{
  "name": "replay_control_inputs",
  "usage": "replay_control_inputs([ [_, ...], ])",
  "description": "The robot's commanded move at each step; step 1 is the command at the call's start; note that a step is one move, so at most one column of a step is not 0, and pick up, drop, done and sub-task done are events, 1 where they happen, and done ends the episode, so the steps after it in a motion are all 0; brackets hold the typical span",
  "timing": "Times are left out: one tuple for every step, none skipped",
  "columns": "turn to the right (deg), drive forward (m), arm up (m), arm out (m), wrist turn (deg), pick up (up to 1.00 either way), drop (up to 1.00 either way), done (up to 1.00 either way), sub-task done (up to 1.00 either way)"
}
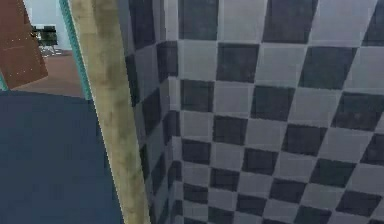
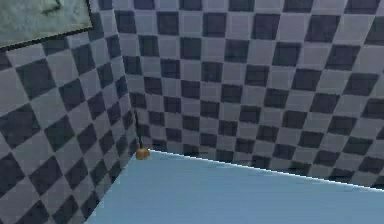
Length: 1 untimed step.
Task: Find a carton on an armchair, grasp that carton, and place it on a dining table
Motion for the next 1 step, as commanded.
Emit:
replay_control_inputs([
  [-45.0, 0.00, 0.00, 0.00, 0.0, 0.00, 0.00, 0.00, 0.00],
])
